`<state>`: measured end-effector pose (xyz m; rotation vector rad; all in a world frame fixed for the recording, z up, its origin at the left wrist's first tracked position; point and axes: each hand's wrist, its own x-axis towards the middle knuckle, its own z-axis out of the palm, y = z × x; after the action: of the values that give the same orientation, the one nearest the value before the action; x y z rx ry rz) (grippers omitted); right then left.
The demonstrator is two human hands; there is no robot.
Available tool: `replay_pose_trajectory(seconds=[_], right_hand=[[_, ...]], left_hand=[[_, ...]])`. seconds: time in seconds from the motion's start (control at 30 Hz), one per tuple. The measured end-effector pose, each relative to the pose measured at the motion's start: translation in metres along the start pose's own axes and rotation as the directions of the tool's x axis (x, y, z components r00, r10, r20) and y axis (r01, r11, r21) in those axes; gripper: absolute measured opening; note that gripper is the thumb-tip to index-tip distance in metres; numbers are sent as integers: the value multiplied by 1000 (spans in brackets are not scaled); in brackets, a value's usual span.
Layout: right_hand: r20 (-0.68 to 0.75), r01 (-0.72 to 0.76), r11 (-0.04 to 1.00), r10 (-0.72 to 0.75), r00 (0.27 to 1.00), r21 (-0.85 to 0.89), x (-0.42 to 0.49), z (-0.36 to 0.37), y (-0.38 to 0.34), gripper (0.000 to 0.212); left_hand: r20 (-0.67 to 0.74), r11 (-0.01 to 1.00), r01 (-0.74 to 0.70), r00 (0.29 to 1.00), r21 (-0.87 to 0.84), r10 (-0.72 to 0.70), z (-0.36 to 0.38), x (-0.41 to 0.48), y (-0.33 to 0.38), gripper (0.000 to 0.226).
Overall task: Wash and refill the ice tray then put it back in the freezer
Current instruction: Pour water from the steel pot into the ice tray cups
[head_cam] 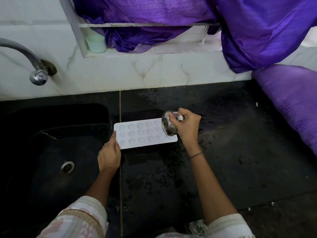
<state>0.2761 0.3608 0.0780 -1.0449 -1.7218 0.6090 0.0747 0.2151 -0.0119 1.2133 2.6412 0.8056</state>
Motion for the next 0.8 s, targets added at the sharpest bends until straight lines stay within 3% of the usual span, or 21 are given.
replay_pose_trajectory(seconds=[0.4,0.6,0.8], right_hand=[[35,46,991,-42,998,-126,-1,-1,1,57],[2,-33,999,33,999,-24,-1,-2,1,41],[-55,-124,990,127,990,62,3,-13,6,50]], left_hand=[[-4,1000,-1,1000,14,1,2,2,-1,47],[-6,1000,1,1000,8,-1,1,1,0,46],[-5,1000,2,1000,13,-2,0,1,0,46]])
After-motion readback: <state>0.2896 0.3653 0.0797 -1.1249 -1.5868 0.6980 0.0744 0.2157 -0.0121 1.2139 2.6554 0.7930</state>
